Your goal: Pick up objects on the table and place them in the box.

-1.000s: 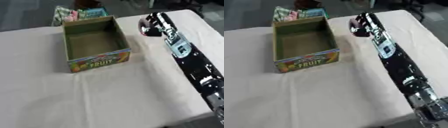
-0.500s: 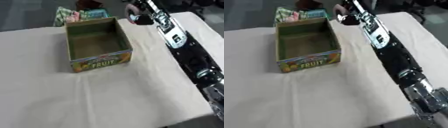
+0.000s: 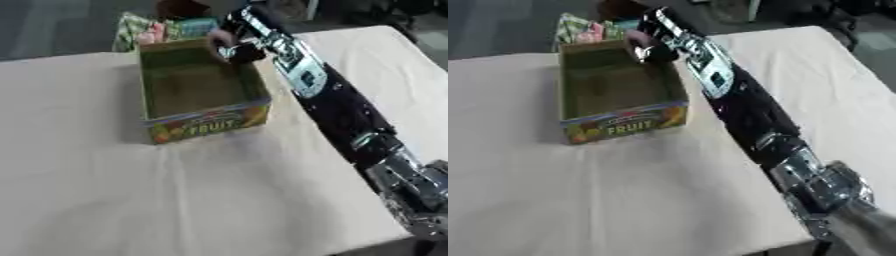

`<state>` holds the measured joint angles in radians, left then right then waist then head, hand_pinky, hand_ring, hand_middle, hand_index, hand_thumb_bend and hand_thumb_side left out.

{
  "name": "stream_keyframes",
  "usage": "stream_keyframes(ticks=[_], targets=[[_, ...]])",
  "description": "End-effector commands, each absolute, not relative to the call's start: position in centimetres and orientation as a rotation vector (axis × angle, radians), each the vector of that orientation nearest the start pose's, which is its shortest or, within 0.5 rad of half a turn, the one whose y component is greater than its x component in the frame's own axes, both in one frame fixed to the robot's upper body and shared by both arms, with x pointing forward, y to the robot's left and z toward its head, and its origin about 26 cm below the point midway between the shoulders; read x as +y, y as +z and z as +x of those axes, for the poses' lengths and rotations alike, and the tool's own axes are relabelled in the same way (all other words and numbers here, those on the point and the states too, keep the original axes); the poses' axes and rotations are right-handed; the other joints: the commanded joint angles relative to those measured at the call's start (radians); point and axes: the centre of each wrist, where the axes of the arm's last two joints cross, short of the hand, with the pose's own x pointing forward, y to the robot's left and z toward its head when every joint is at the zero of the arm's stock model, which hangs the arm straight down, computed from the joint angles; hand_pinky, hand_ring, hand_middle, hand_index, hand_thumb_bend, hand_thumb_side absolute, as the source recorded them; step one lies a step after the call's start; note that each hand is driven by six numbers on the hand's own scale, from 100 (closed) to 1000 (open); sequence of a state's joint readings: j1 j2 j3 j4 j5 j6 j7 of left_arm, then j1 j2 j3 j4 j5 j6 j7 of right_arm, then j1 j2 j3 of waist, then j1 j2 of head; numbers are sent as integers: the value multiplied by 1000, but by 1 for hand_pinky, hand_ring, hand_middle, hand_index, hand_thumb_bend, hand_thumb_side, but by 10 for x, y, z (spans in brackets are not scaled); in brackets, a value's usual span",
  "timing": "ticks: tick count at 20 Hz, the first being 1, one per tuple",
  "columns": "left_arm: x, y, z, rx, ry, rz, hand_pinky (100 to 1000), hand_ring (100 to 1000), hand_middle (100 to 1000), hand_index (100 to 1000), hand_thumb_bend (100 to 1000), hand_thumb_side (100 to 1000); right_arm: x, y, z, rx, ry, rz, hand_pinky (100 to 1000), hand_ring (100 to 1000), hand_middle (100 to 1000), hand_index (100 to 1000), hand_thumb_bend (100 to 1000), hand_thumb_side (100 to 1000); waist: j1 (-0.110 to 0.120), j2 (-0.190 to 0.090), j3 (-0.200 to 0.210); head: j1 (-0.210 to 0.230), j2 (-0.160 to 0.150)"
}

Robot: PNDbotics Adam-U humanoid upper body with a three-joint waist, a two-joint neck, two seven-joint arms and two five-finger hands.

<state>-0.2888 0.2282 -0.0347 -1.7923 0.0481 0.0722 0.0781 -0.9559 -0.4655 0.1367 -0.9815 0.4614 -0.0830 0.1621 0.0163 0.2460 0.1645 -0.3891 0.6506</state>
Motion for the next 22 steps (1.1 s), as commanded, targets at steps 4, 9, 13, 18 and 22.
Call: stream_keyframes(ticks=[4, 9, 13, 18, 22], targets=[[245, 148, 327, -2024, -193, 77, 571, 580, 618, 744, 458, 100, -270, 219, 482, -1730, 1105, -713, 716, 747, 521, 653, 100, 100, 1, -16, 10, -9, -2], [245, 148, 327, -2025, -193, 78, 571, 580, 618, 744, 458, 100, -271, 223, 480, -1701, 1183, -788, 848, 901, 887, 948, 572, 323, -3, -17, 5, -6, -2], [246, 147, 327, -2023, -191, 82, 572, 580, 618, 745, 458, 100, -278, 229, 477, -1723, 1129, -850, 878, 931, 949, 994, 696, 335, -3, -18, -2, -3, -2], [248, 146, 327, -2021, -182, 90, 572, 580, 618, 744, 457, 100, -292, 241, 468, -1788, 1024, -881, 845, 912, 893, 962, 629, 352, 2, -20, -19, 8, -4], [250, 145, 326, -2016, -171, 97, 572, 580, 618, 744, 457, 100, -313, 253, 454, -1852, 900, -916, 798, 876, 843, 935, 522, 318, 5, -21, -38, 16, -1]])
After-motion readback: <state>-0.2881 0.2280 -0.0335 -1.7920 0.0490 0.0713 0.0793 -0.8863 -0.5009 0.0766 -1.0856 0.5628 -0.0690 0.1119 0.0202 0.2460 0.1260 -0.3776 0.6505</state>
